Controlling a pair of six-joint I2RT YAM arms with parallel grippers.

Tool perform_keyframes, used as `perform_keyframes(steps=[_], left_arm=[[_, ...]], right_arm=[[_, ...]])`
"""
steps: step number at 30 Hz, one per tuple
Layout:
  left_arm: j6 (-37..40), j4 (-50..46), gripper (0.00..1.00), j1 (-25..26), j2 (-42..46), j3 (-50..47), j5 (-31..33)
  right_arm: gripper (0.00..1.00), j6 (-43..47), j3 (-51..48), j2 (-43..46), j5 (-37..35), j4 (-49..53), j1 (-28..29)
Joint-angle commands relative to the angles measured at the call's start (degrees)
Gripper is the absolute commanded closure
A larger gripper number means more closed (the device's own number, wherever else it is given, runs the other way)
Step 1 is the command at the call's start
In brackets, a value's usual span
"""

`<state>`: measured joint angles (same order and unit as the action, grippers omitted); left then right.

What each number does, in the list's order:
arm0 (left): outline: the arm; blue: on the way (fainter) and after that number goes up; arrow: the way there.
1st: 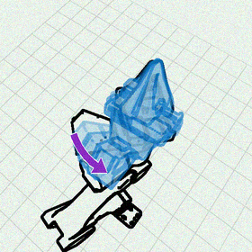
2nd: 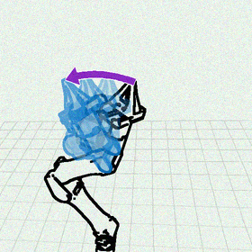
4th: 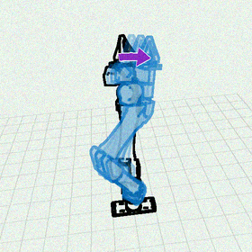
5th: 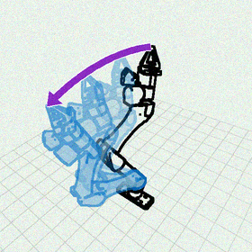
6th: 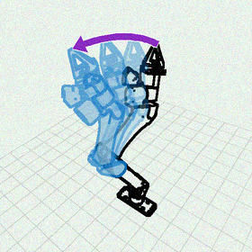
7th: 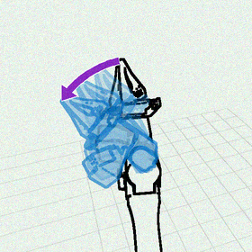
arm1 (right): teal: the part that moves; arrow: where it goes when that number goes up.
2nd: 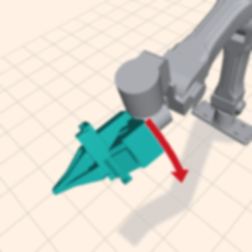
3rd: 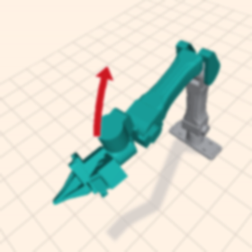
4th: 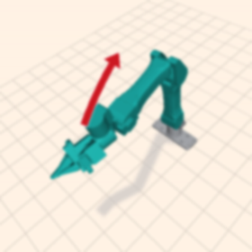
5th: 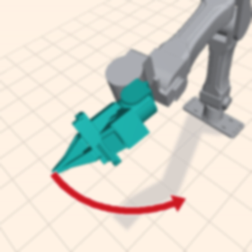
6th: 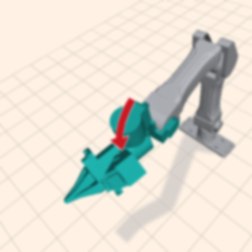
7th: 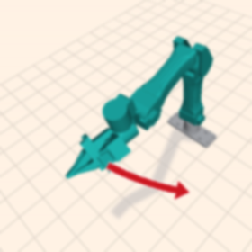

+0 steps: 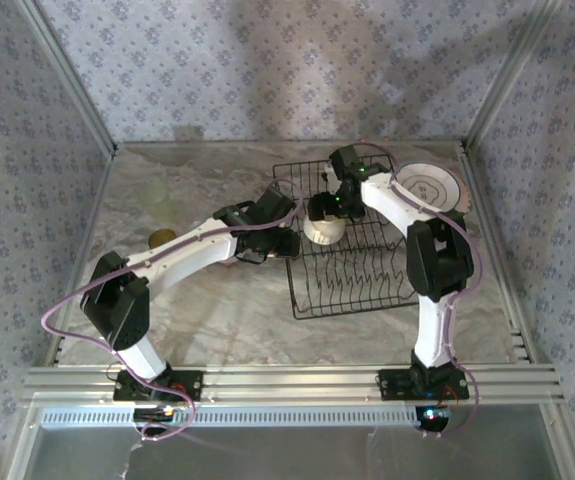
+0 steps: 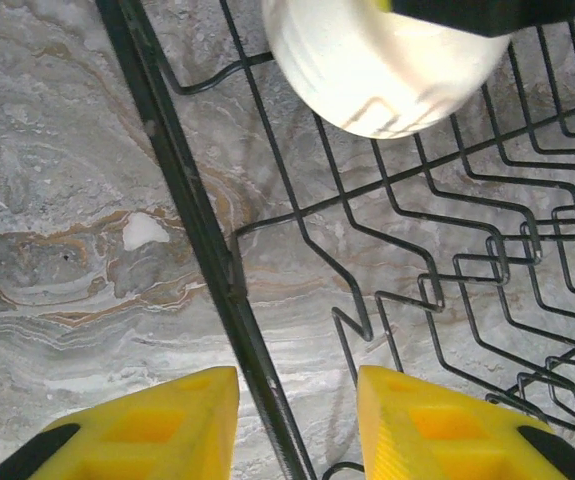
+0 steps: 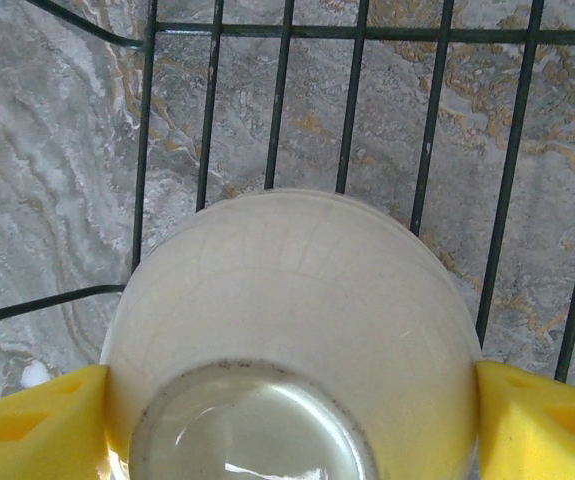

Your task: Unload the mixed dishes from the dish rack

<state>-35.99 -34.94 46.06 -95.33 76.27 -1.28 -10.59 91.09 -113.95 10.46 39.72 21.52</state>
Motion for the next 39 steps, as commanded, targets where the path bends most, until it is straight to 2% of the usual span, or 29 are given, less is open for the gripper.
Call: perform_keyframes(steps=[1,6,9,10,12,13,21,39], left_arm=[[1.56,-1.56,0.57,-0.80,2.87,1.92,1.28],[2.65,-0.77,0.37,-1.74,4.44,2.61,0.47],[2.76,1.58,0.32,-2.43,5.04,2.35,-2.20],[2.68,2.49,0.33,-2.64,5.15,2.23,-3.15],[2.50,4.32,0.43,-2.92,5.11,2.22,-5.46],[2.59,5.32,0.44,-3.00,5.07,2.38,-6.88],[2.76,13.07,0.47,-3.04,3.26,3.21,-15.65],[1.19,21.73,0.52,-5.99,-4.52,5.02,-26.41]], right_arm=[[0.35,-1.21,-4.74,-1.45,2.80,6.60,-1.78],[0.35,-3.30,-7.37,0.86,7.29,2.85,-3.69],[0.36,-4.86,-9.46,1.73,10.46,0.01,-5.20],[0.36,-5.41,-10.28,2.10,11.53,-1.19,-5.71],[0.36,-6.46,-11.84,2.79,13.59,-3.51,-6.54],[0.36,-7.00,-12.58,3.19,14.64,-4.58,-7.13],[0.37,-11.12,-16.67,5.31,22.15,-12.18,-10.55],[0.37,-24.84,-26.50,9.61,37.50,-30.86,-17.20]])
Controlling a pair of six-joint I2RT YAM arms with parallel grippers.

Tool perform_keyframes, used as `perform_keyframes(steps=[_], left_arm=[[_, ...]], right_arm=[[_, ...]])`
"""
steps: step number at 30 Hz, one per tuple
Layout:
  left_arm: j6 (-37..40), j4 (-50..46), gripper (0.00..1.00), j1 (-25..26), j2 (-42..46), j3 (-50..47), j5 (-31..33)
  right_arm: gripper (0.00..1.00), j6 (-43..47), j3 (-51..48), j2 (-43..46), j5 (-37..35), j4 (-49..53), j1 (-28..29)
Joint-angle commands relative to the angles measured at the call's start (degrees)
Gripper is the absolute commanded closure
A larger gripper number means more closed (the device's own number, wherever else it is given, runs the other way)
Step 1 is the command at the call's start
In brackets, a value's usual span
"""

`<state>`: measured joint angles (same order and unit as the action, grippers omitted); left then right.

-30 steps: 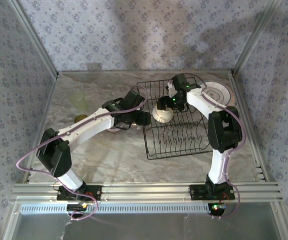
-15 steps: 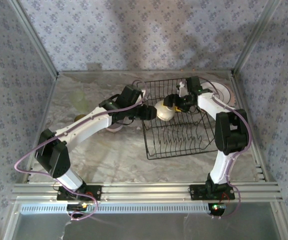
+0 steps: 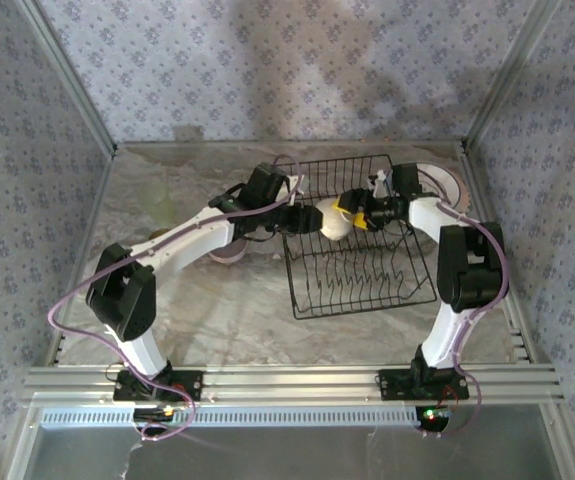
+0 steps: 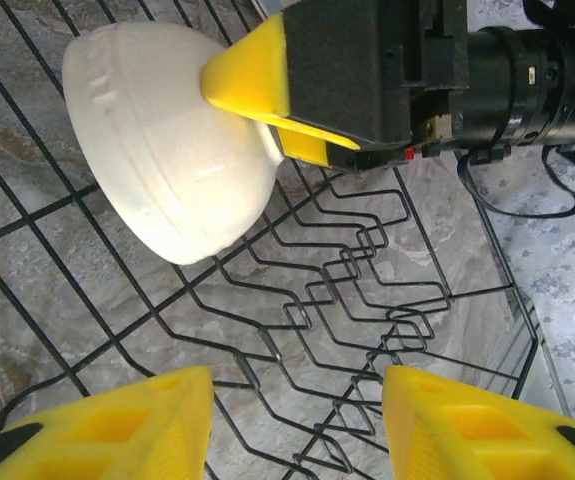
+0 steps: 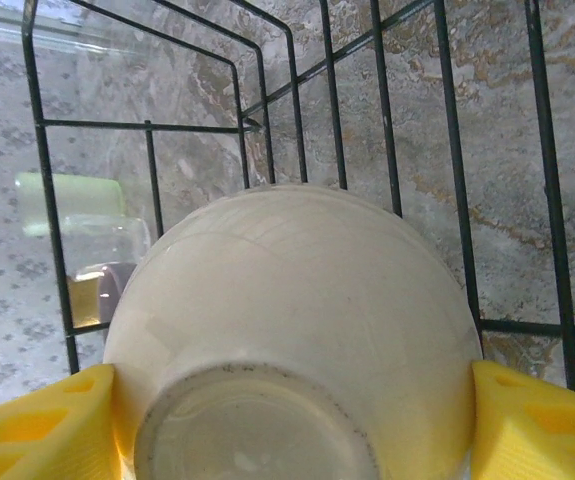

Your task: Unload the mixed dishes from the dish rack

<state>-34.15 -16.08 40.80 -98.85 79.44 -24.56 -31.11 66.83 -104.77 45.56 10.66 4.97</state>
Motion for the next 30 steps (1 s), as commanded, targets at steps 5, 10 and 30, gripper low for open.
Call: perform_keyframes(steps=[5,10,30], left_arm=[[-0.20,3.49,0.52,-1.31,-3.02,2.30,-4.06],[0.39,2.85,0.53,-1.90,-5.98,3.71,-4.98],[-2.16,6.57,0.56,-2.15,-18.82,11.91,-5.85]], right_arm=[[0.37,-7.63,-3.52,1.40,4.07,-5.52,-1.65],[0.37,-9.84,-4.51,1.25,5.36,-8.29,-2.31],[0.36,-14.88,-6.39,-1.11,8.73,-15.63,-3.74]])
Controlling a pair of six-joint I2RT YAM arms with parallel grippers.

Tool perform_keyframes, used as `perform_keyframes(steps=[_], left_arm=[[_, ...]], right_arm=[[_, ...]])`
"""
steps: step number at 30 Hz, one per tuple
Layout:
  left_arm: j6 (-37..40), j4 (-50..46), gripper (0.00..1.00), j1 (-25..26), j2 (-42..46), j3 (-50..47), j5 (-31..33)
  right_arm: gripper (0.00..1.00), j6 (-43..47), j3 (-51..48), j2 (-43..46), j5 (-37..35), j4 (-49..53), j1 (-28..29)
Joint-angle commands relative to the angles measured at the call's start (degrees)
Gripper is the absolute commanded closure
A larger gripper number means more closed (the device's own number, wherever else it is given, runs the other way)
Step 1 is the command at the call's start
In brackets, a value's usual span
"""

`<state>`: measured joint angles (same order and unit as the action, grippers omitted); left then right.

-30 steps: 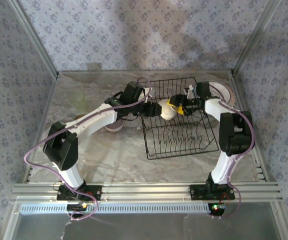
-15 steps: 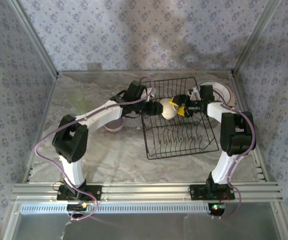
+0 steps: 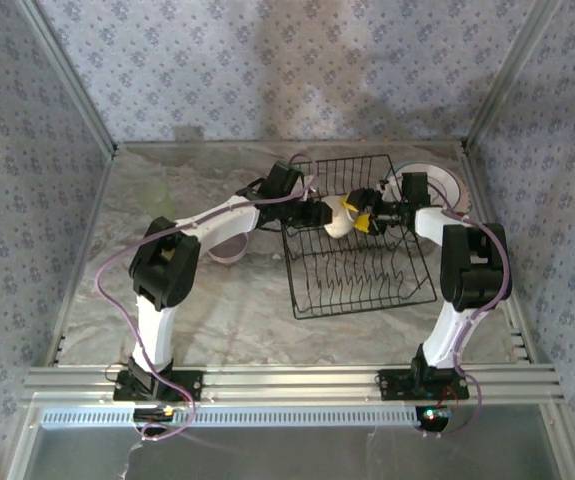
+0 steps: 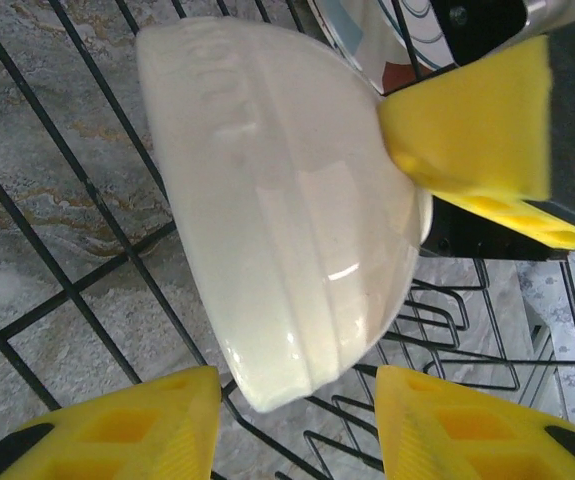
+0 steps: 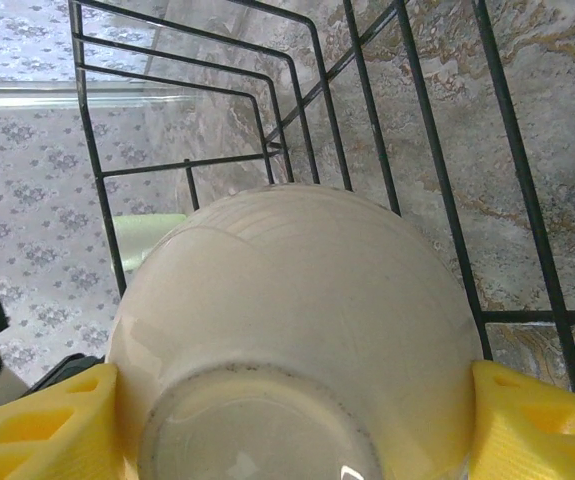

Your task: Unload the mixed dishes from the dish rack

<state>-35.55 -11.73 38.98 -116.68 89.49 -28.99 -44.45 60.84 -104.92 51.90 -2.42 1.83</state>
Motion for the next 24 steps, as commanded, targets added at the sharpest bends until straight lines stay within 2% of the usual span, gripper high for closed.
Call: perform_keyframes(steps=[1,7,12,24], left_arm=[[-1.07,2.70,0.56,-0.40,-1.38,1.91,-1.65],[-3.00,8.42,0.56,-0.40,-2.80,1.48,-4.41],[-4.65,12.77,0.60,-0.48,-3.71,1.11,-6.19],[-9.00,20.54,0.83,-0.75,-3.73,-0.97,-8.42]], right_arm=[[0.36,-2.01,-0.54,-1.11,2.63,-3.20,-0.74],[0.36,-4.30,-1.06,-2.20,3.96,-6.41,-0.96],[0.36,-5.29,-1.40,-2.70,4.61,-7.96,-1.11],[0.35,-9.54,-2.14,-3.80,6.87,-13.78,-1.29]])
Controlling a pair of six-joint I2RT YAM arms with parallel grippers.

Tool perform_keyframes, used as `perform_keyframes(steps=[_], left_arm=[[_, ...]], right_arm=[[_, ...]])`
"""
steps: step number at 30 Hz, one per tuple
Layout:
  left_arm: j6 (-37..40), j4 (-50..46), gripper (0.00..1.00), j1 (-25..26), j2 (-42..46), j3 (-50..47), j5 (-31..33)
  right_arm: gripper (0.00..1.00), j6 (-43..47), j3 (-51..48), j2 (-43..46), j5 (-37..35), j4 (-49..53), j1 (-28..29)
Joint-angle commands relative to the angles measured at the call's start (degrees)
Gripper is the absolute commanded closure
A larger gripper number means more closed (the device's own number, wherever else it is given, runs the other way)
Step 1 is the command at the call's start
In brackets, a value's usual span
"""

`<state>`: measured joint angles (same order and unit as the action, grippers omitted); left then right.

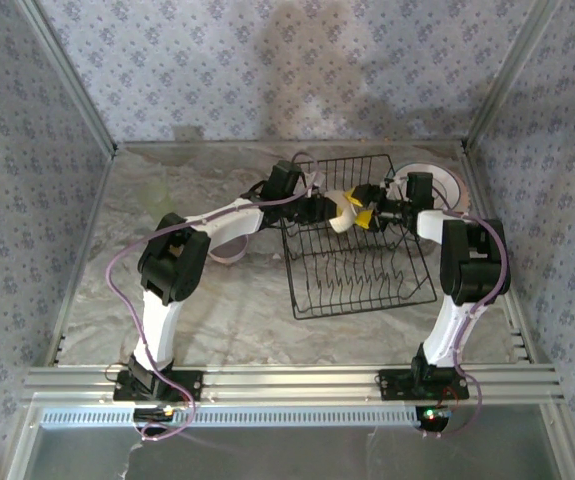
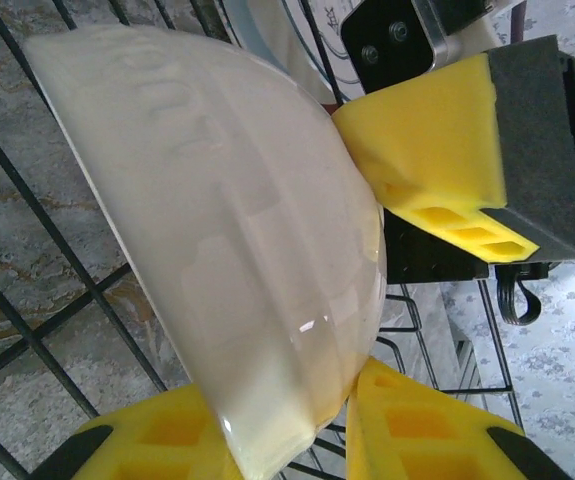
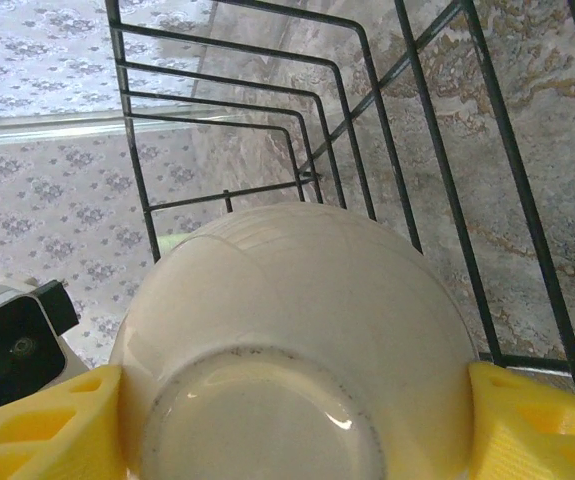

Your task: Unload the mixed dishes from the dish rack

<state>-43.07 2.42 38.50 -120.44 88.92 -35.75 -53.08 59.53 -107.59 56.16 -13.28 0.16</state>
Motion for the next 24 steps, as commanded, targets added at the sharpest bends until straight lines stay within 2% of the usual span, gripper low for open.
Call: perform_keyframes(steps=[1,7,12,16,20,24], left_arm=[[-2.00,7.09,0.86,-0.29,0.03,-0.55,-1.98],[-4.47,10.82,1.00,-0.30,0.13,-0.86,-3.26],[-4.86,11.71,1.00,-0.19,1.54,-1.54,-3.28],[-4.09,11.49,1.00,-0.09,3.33,-3.20,-2.67],[-3.33,11.25,1.00,-0.08,4.59,-5.23,-2.01],[-3.03,11.30,1.00,-0.10,4.82,-6.36,-1.94]], right_arm=[[0.35,-1.21,-0.84,-1.12,2.69,-3.28,0.45],[0.35,-3.12,-1.08,-1.22,3.74,-5.85,0.67],[0.31,-3.92,-1.19,-1.13,4.13,-7.07,0.71],[0.23,-4.75,-1.48,-0.82,4.24,-8.43,0.80],[0.10,-4.49,-1.47,-0.17,3.83,-8.52,1.04],[0.05,-4.41,-1.34,-0.08,3.79,-8.35,1.09]])
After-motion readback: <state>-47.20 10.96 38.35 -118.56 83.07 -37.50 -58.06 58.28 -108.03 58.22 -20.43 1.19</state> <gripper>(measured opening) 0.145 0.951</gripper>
